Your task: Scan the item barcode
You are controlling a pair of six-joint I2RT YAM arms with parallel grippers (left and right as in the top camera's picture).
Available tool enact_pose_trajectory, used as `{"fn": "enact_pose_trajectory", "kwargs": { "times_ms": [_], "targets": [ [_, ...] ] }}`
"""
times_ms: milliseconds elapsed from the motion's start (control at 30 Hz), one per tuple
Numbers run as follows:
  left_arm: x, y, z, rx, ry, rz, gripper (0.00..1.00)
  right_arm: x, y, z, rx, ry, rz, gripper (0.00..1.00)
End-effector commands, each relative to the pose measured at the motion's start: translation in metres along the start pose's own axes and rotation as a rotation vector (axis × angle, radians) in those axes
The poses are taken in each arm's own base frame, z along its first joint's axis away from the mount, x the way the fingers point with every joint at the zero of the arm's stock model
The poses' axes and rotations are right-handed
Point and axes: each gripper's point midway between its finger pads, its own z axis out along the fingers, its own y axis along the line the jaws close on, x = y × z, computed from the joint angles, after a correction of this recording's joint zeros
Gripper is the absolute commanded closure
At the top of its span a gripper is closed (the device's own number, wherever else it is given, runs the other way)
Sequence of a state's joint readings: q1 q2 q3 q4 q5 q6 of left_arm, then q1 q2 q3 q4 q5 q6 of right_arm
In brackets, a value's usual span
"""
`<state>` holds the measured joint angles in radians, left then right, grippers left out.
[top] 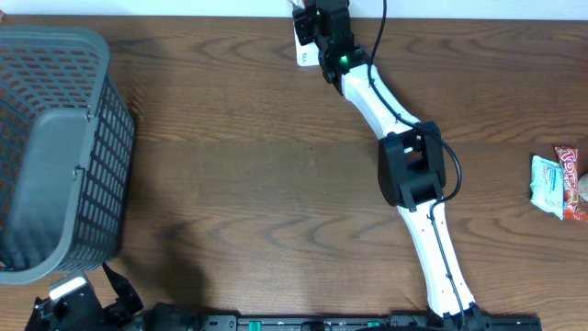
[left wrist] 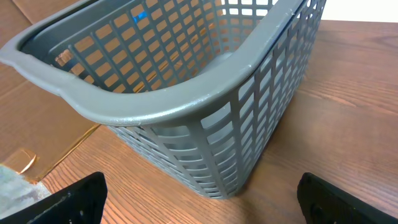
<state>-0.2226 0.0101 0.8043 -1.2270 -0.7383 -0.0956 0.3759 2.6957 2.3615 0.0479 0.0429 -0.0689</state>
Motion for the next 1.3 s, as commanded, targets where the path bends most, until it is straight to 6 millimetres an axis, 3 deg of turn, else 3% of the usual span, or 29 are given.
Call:
{"fn": "enact_pose_trajectory", "kwargs": {
  "times_ms": [0, 133, 433, 667, 1133, 1267],
  "targets": [
    [0.0, 0.002, -0.001, -0.008, -0.005, 0.006, 0.02, -0.008, -0.009, 0.001, 0.023, -0.034, 0.017, 0.55],
    [0.0, 0.002, -0.001, -0.008, -0.005, 0.006, 0.02, -0.015, -0.01, 0.0, 0.024, -0.063, 0.043, 0.65],
    [0.0, 0.002, -0.001, -0.008, -0.005, 0.006, 0.02, -0.016, -0.01, 0.0, 0.024, -0.071, 0.044, 0.99],
    [0.0, 0.002, -0.001, -0.008, -0.005, 0.007, 0.02, -0.014, -0.006, 0.001, 0.013, -0.068, 0.043, 0.99],
    [0.0, 0.002, -0.001, -0.008, -0.005, 0.006, 0.02, 0.025, 0.003, 0.005, 0.012, -0.068, 0.032, 0.99],
    [0.0, 0.002, -0.001, -0.008, -0.005, 0.007, 0.02, 0.027, 0.003, 0.005, 0.011, -0.061, 0.028, 0.99]
  ]
}}
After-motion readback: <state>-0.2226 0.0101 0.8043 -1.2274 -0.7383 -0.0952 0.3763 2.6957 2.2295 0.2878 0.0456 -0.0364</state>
